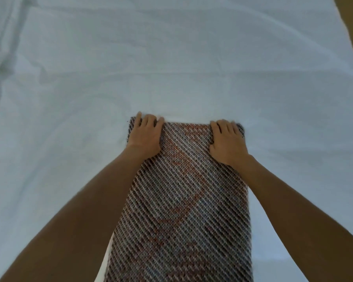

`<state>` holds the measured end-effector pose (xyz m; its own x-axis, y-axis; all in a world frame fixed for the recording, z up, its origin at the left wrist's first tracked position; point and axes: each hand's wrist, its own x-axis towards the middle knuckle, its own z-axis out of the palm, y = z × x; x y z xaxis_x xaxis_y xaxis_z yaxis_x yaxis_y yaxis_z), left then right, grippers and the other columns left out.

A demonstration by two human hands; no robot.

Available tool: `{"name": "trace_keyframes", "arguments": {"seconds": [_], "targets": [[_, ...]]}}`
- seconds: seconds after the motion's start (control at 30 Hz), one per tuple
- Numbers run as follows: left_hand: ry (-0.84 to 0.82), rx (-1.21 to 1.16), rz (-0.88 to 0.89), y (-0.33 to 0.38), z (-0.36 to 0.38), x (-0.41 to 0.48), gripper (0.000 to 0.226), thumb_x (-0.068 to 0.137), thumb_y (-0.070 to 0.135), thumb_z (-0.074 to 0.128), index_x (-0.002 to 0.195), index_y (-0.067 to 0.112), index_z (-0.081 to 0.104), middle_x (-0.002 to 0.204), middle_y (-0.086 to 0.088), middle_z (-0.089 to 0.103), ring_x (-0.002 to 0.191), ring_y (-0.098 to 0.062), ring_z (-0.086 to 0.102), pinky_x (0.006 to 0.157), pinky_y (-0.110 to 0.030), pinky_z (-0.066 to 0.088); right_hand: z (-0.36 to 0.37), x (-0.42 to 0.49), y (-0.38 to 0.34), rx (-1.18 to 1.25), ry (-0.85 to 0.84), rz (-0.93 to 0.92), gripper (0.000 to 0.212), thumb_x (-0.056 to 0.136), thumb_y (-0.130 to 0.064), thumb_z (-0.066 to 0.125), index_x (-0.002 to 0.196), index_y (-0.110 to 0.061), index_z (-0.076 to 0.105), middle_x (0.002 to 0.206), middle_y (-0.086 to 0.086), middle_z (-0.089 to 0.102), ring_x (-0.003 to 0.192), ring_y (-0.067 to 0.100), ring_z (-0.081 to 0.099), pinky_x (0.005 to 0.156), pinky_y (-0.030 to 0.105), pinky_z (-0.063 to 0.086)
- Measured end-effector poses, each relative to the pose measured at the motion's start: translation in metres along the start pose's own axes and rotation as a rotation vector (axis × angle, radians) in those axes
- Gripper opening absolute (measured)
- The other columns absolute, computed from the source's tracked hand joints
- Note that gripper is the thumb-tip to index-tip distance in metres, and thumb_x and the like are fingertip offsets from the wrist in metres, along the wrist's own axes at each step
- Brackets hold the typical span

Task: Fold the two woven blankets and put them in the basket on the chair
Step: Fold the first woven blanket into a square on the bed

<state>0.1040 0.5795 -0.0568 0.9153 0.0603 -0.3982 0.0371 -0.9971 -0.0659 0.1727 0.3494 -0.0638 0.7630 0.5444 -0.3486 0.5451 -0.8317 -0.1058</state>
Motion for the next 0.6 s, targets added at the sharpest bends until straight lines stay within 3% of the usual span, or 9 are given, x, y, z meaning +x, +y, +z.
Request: {"name": "trace_keyframes", "arguments": {"seconds": [0.07, 0.2, 0.33, 0.43, 0.6], "targets": [[-0.038, 0.046, -0.002, 0.0, -0.008, 0.005, 0.073, 0.082, 0.025, 0.059, 0.143, 0.007, 0.023, 0.141, -0.018, 0.032, 0.136, -0.034, 0.026, 0.119, -0.046, 0.006, -0.014, 0.01, -0.003, -0.013, -0.079, 0.028, 0.068, 0.08, -0.026, 0.053, 0.14, -0.005, 0.029, 0.142, 0.019, 0.033, 0.134, 0.034, 0.025, 0.118, 0.045, 0.005], [-0.034, 0.014, 0.018, -0.005, -0.02, 0.004, 0.058, 0.079, 0.016, 0.064, 0.131, 0.007, 0.04, 0.13, -0.016, 0.04, 0.121, -0.031, 0.041, 0.106, -0.039, 0.032, -0.034, 0.015, -0.004, -0.093, -0.159, 0.07, 0.054, 0.08, -0.023, 0.058, 0.128, -0.005, 0.041, 0.128, 0.018, 0.043, 0.12, 0.034, 0.04, 0.104, 0.042, 0.031], [-0.012, 0.021, 0.059, -0.011, -0.031, -0.009, 0.047, 0.078, 0.013, 0.061, 0.122, 0.007, 0.043, 0.119, -0.011, 0.052, 0.113, -0.029, 0.049, 0.106, -0.039, 0.035, -0.041, 0.002, 0.001, -0.092, -0.091, 0.063, 0.042, 0.077, -0.017, 0.06, 0.116, -0.006, 0.049, 0.118, 0.014, 0.047, 0.111, 0.032, 0.043, 0.093, 0.042, 0.041], [0.003, -0.015, 0.054, -0.013, -0.043, -0.031, 0.041, 0.078, 0.012, 0.057, 0.116, 0.009, 0.041, 0.106, -0.008, 0.056, 0.102, -0.028, 0.053, 0.1, -0.037, 0.039, -0.048, -0.018, 0.003, -0.08, -0.028, 0.024, 0.038, 0.076, -0.012, 0.059, 0.113, -0.007, 0.048, 0.113, 0.012, 0.051, 0.106, 0.03, 0.044, 0.089, 0.039, 0.039], [0.07, 0.015, 0.067, -0.005, -0.054, -0.083, 0.052, 0.081, 0.016, 0.056, 0.127, 0.01, 0.034, 0.116, -0.01, 0.05, 0.108, -0.027, 0.048, 0.096, -0.038, 0.038, -0.058, -0.069, -0.008, -0.117, 0.07, 0.013, 0.042, 0.075, -0.006, 0.056, 0.115, -0.008, 0.046, 0.111, 0.013, 0.053, 0.105, 0.031, 0.048, 0.09, 0.04, 0.037]]}}
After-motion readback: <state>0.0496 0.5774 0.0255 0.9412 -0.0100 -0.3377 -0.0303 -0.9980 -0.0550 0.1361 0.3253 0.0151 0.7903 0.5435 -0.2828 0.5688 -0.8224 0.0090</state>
